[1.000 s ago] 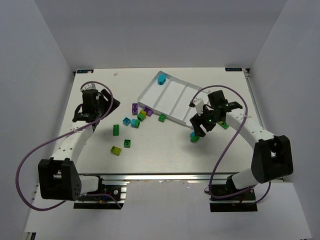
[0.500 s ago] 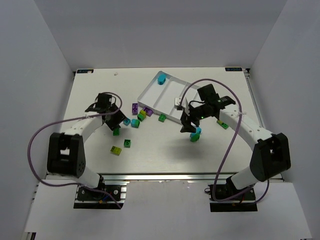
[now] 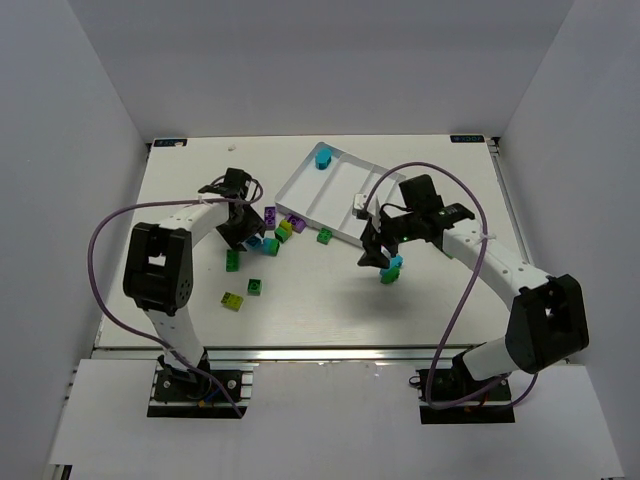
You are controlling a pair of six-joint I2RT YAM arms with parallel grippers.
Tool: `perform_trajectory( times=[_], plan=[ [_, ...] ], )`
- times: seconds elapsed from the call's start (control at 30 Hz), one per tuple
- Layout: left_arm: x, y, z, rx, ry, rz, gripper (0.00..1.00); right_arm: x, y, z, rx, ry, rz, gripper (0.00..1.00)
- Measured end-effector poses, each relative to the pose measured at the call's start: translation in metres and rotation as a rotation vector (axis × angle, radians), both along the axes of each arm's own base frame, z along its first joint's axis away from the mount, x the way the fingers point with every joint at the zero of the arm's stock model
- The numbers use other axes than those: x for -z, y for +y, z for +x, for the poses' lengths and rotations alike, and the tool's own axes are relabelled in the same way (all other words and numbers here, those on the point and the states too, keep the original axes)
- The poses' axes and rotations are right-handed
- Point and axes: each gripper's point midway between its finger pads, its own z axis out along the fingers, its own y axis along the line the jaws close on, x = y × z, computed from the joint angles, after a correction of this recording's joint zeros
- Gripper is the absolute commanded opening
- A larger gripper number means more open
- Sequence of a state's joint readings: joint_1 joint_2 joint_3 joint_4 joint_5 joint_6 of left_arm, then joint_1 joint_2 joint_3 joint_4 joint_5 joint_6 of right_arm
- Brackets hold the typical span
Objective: Sort the legos into containers by color
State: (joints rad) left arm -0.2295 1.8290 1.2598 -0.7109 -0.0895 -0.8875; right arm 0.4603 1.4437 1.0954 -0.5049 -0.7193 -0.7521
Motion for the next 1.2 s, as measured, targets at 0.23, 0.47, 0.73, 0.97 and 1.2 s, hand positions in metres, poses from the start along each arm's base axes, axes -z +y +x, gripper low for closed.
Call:
perform_trajectory(
  times=[0.23, 0.47, 0.73, 0.97, 1.2],
  plan=[
    [0.017, 0.008, 0.012, -0.015, 0.046, 0.065, 0.63, -0.002, 0.000, 0.000, 0.027, -0.004, 0.018, 0.74],
    [0.021, 0.008, 0.021, -0.013, 0.048, 0.081, 0.15, -0.005, -0.001, 0.004, 0.041, -0.015, 0.027, 0.74],
    [0.009, 0.002, 0.025, 0.033, 0.014, 0.058, 0.00, -0.011, -0.009, 0.010, 0.083, -0.016, 0.035, 0.51],
    [-0.060, -0.054, 0.068, 0.214, -0.282, -0.127, 0.00, -0.020, -0.019, 0.020, 0.162, 0.012, 0.060, 0.12],
    [-0.107, -0.120, 0.163, 0.360, -0.501, -0.217, 0.15, -0.021, -0.020, 0.026, 0.195, 0.036, 0.071, 0.32]
  ],
)
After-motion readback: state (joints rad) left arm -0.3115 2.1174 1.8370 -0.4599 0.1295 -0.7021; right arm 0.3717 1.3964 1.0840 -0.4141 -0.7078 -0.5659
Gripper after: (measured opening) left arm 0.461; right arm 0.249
